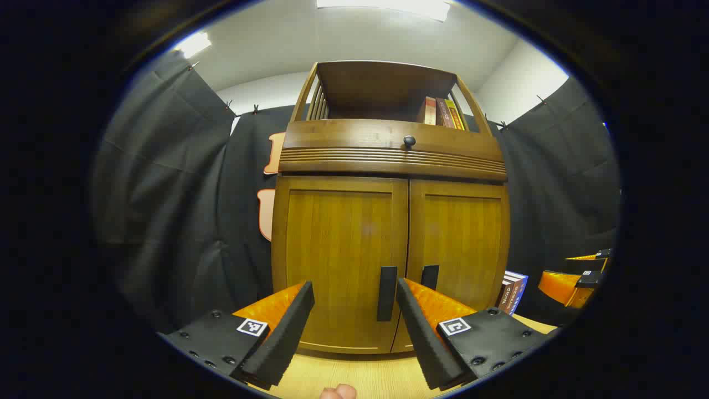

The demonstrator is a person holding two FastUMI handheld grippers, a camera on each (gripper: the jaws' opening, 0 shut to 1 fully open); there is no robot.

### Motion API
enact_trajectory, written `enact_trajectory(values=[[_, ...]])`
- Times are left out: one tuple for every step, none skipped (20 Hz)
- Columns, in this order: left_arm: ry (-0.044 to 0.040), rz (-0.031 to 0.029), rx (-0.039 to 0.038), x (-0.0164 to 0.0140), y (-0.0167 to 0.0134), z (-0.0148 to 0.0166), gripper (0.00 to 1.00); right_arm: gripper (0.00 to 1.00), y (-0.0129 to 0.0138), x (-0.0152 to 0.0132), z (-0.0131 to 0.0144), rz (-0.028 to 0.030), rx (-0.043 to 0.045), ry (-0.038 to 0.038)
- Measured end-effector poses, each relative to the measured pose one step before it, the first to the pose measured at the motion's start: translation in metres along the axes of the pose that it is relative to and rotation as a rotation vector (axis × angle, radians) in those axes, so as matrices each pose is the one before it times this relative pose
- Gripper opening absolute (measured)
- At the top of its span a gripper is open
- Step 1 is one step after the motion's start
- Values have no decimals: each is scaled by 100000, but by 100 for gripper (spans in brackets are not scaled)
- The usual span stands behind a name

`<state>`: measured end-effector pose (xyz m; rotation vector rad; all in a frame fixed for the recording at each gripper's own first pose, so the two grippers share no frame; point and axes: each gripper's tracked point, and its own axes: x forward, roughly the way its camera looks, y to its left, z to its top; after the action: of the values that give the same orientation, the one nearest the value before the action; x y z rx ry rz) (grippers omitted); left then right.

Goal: Open the right door of the double-door shoe cabinet with the right hand, and open the left door with the left hand.

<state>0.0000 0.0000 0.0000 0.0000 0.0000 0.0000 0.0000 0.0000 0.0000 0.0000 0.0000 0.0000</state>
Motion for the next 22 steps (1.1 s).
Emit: enact_trajectory(values=[[-658, 678, 351, 91, 215, 214, 94, 94, -19, 116, 21, -88, -425, -286], [-304, 320, -123, 207, 93, 34, 99, 94, 64, 127, 4, 68, -105, -277], [89, -65, -557, 132, -64, -61, 99, 94, 74, 12, -109, 131, 135, -240], [331, 65, -574, 113, -65, -177, 94, 94, 199, 118, -111, 419, 25, 90], [273, 73, -303, 80, 2, -69, 94, 94, 60, 108, -190, 184, -306, 383], [194, 335, 105, 97, 153, -169, 96, 94, -163, 70, -56, -232, -467, 31], [185, 461, 393, 165, 166, -117, 99, 94, -91, 129, -92, -223, -369, 56], [25, 478, 471, 96, 35, -164, 99, 94, 11, 132, -22, 49, 41, 16], [26, 304, 318, 75, 69, -5, 99, 94, 148, 137, -121, 247, 553, 266], [-141, 136, -15, 63, -6, 1, 99, 94, 134, 166, -42, 511, 799, 248], [-372, 188, -293, 84, 54, 112, 99, 94, 122, 126, -17, 395, 731, 158], [-398, -37, -308, 80, -22, -18, 99, 94, -50, 74, 12, 62, 360, -249], [-138, -61, -26, 55, -10, 77, 99, 94, -67, 63, 47, -225, -83, -314], [-158, 22, 143, 27, -30, 16, 99, 94, -99, 130, 12, -270, -301, -113], [-185, -121, 99, 56, -16, 39, 98, 94, 0, 76, -1, -48, -148, 57], [-207, -295, 35, 42, -57, 70, 97, 94, 6, 49, 41, -59, 73, -95], [-80, -137, 0, 49, 31, -62, 96, 94, 4, 25, -52, -58, 181, -202], [48, -224, 17, 36, -66, -19, 95, 94, -19, 63, 42, -180, 74, -244], [110, -179, -5, 85, 1, -4, 94, 94, -55, 99, -11, -208, -133, -177], [215, 36, 43, 80, 21, -120, 95, 94, -51, 121, -81, -250, -210, 84], [302, 68, -69, 142, 20, -52, 95, 94, -65, 74, -138, -32, -61, 308], [749, 147, -192, 82, 36, -292, 95, 94, -36, 130, -121, 79, 240, 204]])
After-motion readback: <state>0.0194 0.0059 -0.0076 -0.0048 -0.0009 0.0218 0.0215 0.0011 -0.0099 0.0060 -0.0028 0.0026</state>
